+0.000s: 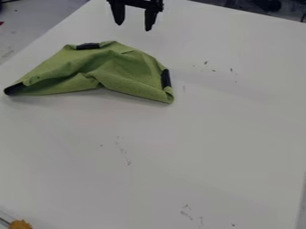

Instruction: Unfold the cloth from top to the bottom

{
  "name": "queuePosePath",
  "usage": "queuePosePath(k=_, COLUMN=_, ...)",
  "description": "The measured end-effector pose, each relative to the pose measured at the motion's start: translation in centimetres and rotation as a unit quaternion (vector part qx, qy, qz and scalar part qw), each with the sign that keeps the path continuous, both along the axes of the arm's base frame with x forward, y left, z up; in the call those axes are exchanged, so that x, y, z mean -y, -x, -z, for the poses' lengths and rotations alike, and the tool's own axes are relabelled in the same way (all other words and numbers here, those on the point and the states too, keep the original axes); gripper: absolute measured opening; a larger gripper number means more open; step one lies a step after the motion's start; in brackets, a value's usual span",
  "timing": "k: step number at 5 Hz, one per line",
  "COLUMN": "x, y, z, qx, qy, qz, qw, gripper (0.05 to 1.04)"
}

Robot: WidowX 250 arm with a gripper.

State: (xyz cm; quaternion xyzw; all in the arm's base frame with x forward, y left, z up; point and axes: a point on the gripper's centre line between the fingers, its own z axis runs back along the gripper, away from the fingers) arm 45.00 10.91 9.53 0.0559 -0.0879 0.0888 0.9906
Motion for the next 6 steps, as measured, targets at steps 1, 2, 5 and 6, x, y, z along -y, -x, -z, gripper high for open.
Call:
queuePosePath(k=1, x=0.1, y=0.4, z=2.7, qx=-0.030, qy=0.007, qz=-0.004, qw=0.9995, gripper=0.999)
queuePosePath(k=2, x=0.6, y=0.9, z=3.9, qx=-0.038, qy=0.011, qz=-0.012, qw=0.9991, gripper=0.999)
queuePosePath(k=5, x=1.2, y=1.2, z=5.1, qx=-0.039, qy=0.016, qz=-0.012, qw=0.9991, gripper=0.950)
queuePosePath(k=6, x=1.1, y=1.3, z=5.3, qx=-0.041, qy=0.010, qz=-0.008, qw=0.9991, gripper=0.668)
